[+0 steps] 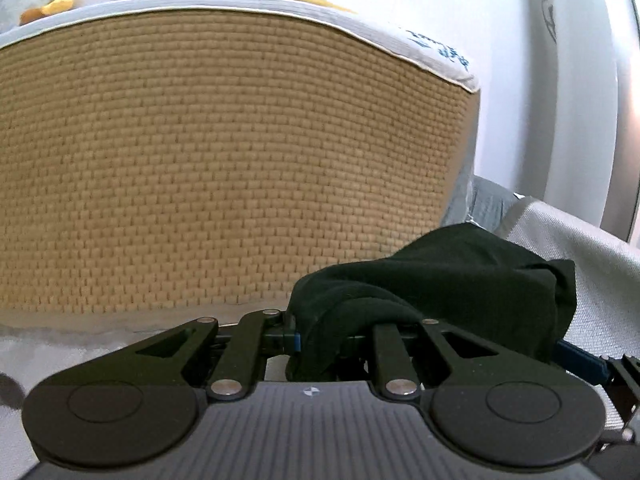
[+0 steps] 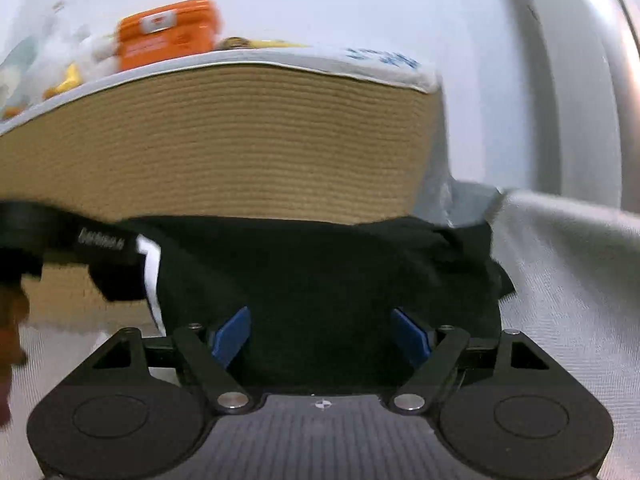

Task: Fold clothes
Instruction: 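Lift the black garment with both tools, spreading it between them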

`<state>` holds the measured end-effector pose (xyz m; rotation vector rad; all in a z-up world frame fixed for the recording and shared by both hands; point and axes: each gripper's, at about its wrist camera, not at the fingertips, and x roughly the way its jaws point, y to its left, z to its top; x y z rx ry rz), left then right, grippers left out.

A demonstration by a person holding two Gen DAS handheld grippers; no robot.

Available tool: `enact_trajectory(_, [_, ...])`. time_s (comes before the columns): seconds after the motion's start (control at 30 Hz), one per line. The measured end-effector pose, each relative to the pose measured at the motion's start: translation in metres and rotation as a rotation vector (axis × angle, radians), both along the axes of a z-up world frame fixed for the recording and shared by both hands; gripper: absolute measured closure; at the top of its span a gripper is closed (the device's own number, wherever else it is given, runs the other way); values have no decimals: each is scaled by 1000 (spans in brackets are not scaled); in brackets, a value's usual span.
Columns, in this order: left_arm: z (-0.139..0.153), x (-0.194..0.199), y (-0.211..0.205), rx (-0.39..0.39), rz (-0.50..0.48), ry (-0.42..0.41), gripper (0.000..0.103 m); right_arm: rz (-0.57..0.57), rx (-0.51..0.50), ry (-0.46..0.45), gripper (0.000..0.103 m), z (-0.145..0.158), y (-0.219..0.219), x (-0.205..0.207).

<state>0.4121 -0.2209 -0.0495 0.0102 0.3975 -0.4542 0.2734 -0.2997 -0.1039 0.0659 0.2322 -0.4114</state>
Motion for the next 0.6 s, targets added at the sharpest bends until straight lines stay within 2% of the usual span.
enact_trajectory(0.17, [1, -2, 20, -31, 39, 23, 87, 75, -88, -6, 22, -4, 23, -6])
enact_trajectory(0.33, [6, -8, 30, -39, 74, 12, 87, 144, -100, -22, 18, -2, 33, -5])
enact_trajectory(0.6, [12, -13, 40, -37, 91, 4, 87, 78, -239, 68, 16, -18, 50, 6])
